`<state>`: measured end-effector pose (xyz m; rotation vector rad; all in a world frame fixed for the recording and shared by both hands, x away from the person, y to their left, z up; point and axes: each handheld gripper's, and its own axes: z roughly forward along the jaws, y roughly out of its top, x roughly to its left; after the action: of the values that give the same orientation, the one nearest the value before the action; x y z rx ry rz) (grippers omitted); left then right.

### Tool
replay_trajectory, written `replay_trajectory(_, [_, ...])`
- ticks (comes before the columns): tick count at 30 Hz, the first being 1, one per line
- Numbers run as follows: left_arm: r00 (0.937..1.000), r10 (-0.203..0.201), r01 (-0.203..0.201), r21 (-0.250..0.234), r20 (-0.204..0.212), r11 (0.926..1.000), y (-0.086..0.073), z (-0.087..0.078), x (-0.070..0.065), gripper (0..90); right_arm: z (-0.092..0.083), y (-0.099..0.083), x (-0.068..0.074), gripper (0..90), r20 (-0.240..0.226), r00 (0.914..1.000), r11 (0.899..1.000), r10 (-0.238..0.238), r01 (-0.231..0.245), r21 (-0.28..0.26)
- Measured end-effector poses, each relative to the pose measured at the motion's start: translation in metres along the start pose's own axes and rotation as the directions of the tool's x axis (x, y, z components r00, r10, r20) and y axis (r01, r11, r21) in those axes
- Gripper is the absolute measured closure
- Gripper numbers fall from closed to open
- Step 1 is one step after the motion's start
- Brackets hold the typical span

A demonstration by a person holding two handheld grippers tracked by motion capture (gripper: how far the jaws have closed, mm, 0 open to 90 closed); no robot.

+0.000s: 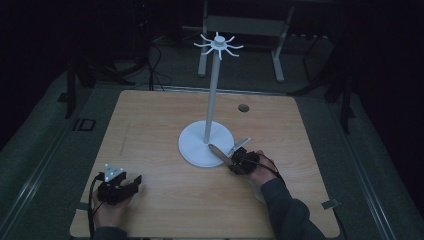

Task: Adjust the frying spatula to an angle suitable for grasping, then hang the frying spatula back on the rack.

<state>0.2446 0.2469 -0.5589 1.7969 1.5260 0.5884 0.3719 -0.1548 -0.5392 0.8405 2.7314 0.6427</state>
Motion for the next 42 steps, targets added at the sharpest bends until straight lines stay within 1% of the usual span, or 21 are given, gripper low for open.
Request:
replay_trajectory(3, [1.0000, -0.004, 0.004, -0.001, 0.001, 1.0000, 0.001, 0.001, 0.000, 39.1, -0.003, -0.001, 0.001, 74.8, 0.009, 1.0000, 1.000, -0.001, 0.001, -0.010])
replay_trajectory(8, [1.0000, 0.001, -0.001, -0.003, 0.004, 1.0000, 0.001, 0.001, -0.001, 39.1, -0.009, -0.003, 0.001, 74.8, 0.017, 0.9999, 0.999, -0.005, 0.005, -0.038])
replay_trajectory(12, [1.0000, 0.000, 0.000, -0.001, 0.006, 1.0000, 0.002, 0.002, -0.002, 39.1, -0.014, -0.004, 0.001, 74.7, 0.021, 0.9998, 0.998, 0.001, 0.000, -0.055])
replay_trajectory(17, [0.9999, 0.010, -0.010, 0.003, 0.008, 0.9999, 0.003, 0.004, -0.004, 39.1, -0.019, -0.007, -0.002, 74.8, 0.030, 0.9994, 0.996, 0.017, -0.014, -0.084])
replay_trajectory(18, [0.9999, 0.010, -0.010, 0.003, 0.008, 0.9999, 0.003, 0.003, -0.003, 39.1, -0.021, -0.008, -0.002, 74.8, 0.033, 0.9991, 0.995, 0.028, -0.025, -0.097])
replay_trajectory(23, [0.9999, 0.003, -0.003, 0.001, 0.010, 1.0000, 0.003, 0.004, -0.003, 39.1, -0.032, -0.010, -0.006, 74.8, 0.045, 0.9978, 0.988, 0.049, -0.042, -0.148])
replay_trajectory(26, [0.9999, 0.011, -0.011, 0.002, 0.008, 0.9999, 0.003, 0.004, -0.004, 39.1, -0.039, -0.011, -0.008, 74.8, 0.051, 0.9971, 0.983, 0.057, -0.048, -0.175])
replay_trajectory(28, [0.9999, 0.008, -0.008, -0.001, 0.006, 1.0000, 0.003, 0.004, -0.004, 39.1, -0.043, -0.011, -0.009, 74.8, 0.057, 0.9967, 0.979, 0.058, -0.046, -0.200])
replay_trajectory(29, [0.9999, 0.008, -0.008, -0.001, 0.006, 1.0000, 0.003, 0.004, -0.004, 39.1, -0.043, -0.011, -0.009, 74.8, 0.057, 0.9967, 0.979, 0.058, -0.046, -0.200])
replay_trajectory(30, [1.0000, 0.004, -0.004, -0.002, 0.008, 1.0000, 0.003, 0.003, -0.003, 39.1, -0.045, -0.011, -0.009, 74.8, 0.059, 0.9965, 0.977, 0.058, -0.045, -0.209])
replay_trajectory(31, [1.0000, 0.006, -0.006, -0.001, 0.007, 1.0000, 0.003, 0.003, -0.004, 39.1, -0.050, -0.011, -0.010, 74.8, 0.069, 0.9951, 0.968, 0.071, -0.052, -0.246])
replay_trajectory(34, [0.9999, 0.010, -0.010, -0.001, 0.007, 0.9999, 0.003, 0.003, -0.004, 39.1, -0.058, -0.011, -0.011, 74.9, 0.080, 0.9932, 0.956, 0.084, -0.058, -0.289])
replay_trajectory(38, [0.9999, 0.008, -0.008, -0.003, 0.007, 1.0000, 0.003, 0.003, -0.004, 39.1, -0.066, -0.011, -0.013, 74.9, 0.092, 0.9906, 0.941, 0.102, -0.066, -0.333])
replay_trajectory(41, [0.9999, 0.008, -0.008, -0.004, 0.007, 1.0000, 0.003, 0.003, -0.004, 39.1, -0.070, -0.011, -0.014, 74.9, 0.097, 0.9895, 0.932, 0.107, -0.066, -0.356])
replay_trajectory(42, [0.9999, 0.008, -0.008, -0.003, 0.007, 1.0000, 0.003, 0.003, -0.004, 39.1, -0.072, -0.011, -0.014, 74.9, 0.101, 0.9888, 0.928, 0.110, -0.066, -0.368])
